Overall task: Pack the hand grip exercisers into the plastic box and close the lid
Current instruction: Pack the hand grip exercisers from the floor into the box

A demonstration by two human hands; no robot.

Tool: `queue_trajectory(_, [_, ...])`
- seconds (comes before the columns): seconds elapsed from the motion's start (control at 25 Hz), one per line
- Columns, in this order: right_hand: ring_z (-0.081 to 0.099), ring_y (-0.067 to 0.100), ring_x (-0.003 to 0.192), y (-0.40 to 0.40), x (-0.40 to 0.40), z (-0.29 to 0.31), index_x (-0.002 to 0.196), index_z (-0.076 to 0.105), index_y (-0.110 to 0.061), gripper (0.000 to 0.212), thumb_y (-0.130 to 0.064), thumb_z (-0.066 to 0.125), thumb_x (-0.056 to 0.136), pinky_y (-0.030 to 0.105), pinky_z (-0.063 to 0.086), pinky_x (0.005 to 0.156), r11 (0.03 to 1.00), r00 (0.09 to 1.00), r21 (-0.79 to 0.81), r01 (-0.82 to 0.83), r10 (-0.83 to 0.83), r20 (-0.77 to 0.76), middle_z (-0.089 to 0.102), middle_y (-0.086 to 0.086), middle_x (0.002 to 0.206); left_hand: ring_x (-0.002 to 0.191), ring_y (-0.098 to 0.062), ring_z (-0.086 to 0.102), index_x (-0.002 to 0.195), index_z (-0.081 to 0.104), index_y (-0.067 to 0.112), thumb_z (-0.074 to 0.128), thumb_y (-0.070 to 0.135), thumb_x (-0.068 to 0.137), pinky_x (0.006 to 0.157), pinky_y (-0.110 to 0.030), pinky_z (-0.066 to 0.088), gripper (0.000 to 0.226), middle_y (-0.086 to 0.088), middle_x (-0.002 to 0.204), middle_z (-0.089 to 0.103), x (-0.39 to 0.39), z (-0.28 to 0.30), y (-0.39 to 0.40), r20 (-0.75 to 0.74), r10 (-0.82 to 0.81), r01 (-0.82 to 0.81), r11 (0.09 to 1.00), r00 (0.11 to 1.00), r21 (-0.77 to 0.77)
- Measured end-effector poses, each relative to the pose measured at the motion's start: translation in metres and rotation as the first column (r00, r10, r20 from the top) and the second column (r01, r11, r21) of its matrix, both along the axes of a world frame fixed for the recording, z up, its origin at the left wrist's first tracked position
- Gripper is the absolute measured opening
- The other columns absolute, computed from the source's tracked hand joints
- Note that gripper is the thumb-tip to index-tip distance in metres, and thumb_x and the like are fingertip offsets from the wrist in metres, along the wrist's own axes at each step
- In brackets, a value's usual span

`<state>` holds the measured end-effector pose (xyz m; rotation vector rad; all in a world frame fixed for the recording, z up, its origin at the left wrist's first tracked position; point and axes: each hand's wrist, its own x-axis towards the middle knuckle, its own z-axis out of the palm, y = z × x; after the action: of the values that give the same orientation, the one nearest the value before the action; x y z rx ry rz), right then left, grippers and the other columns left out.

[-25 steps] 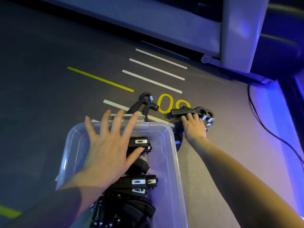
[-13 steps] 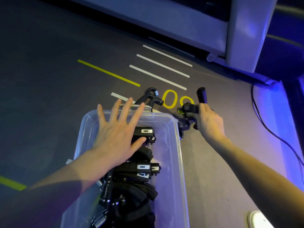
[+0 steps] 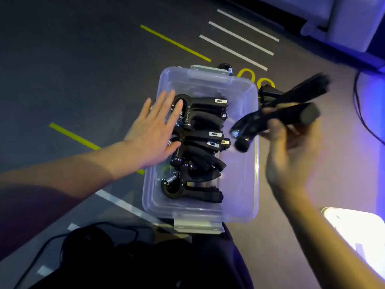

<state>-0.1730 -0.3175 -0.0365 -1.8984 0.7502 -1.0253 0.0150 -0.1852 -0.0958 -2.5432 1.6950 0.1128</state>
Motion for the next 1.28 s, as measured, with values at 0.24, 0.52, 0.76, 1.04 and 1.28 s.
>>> queue_trajectory(0.24, [0.062, 0.021, 0.056, 0.063, -0.001, -0.029, 0.094, 0.05, -0.016, 0.019, -0.018, 0.067, 0.086, 0.023, 0.053, 0.05, 0.94, 0.965, 0.337, 0.044, 0.048, -0.257, 0.062, -0.003, 0.068, 0.14, -0.034, -0.017, 0.136, -0.027, 0.01, 0.03, 0.041, 0.095, 0.112, -0.048, -0.005, 0.077, -0.017, 0.153, -0.018, -0.03, -0.004, 0.035, 0.022, -0.108, 0.106, 0.991, 0.994, 0.08])
queue_trajectory(0.52, [0.068, 0.015, 0.052, 0.064, 0.013, -0.061, 0.109, 0.04, -0.025, 0.025, -0.02, 0.058, 0.092, 0.03, 0.057, 0.053, 0.857, 0.876, 0.513, 0.053, 0.206, -0.436, 0.064, 0.002, 0.086, 0.14, -0.032, -0.017, 0.138, -0.025, 0.012, 0.02, 0.037, 0.097, 0.11, -0.053, -0.01, 0.066, -0.014, 0.154, -0.017, -0.029, -0.003, 0.035, 0.016, -0.107, 0.105, 0.991, 0.994, 0.082])
queue_trajectory(0.76, [0.06, 0.037, 0.093, 0.052, 0.016, -0.077, 0.108, 0.047, -0.007, 0.036, -0.041, 0.046, 0.095, 0.037, 0.045, 0.07, 0.993, 0.438, 0.067, -0.1, 0.104, -0.893, 0.058, 0.014, 0.107, 0.141, -0.033, -0.015, 0.146, -0.011, 0.011, 0.023, 0.041, 0.096, 0.109, -0.056, -0.008, 0.067, -0.014, 0.155, -0.012, -0.029, -0.004, 0.034, 0.031, -0.109, 0.105, 0.989, 0.994, 0.108])
queue_trajectory(1.04, [0.058, 0.021, 0.059, 0.054, 0.008, -0.081, 0.077, 0.066, -0.008, 0.063, -0.07, 0.063, 0.068, 0.029, 0.042, 0.052, 0.77, 0.184, -0.397, -0.5, -0.354, -0.917, 0.06, 0.007, 0.07, 0.139, -0.036, -0.019, 0.146, -0.01, 0.016, 0.02, 0.049, 0.094, 0.103, -0.054, -0.02, 0.068, -0.012, 0.155, -0.014, -0.032, 0.001, 0.032, 0.111, -0.192, 0.166, 0.964, 0.975, 0.208])
queue_trajectory(1.28, [0.027, 0.035, 0.141, 0.047, 0.0, -0.098, 0.143, 0.037, -0.017, 0.081, -0.068, 0.026, 0.081, 0.049, 0.037, 0.107, 0.723, 0.208, -0.133, -0.678, 0.014, -0.978, 0.025, 0.01, 0.155, 0.141, -0.035, -0.012, 0.147, 0.002, 0.03, 0.025, 0.039, 0.098, 0.1, -0.058, -0.022, 0.054, -0.006, 0.157, 0.001, -0.035, 0.003, 0.021, 0.07, -0.449, 0.383, 0.825, 0.891, 0.416])
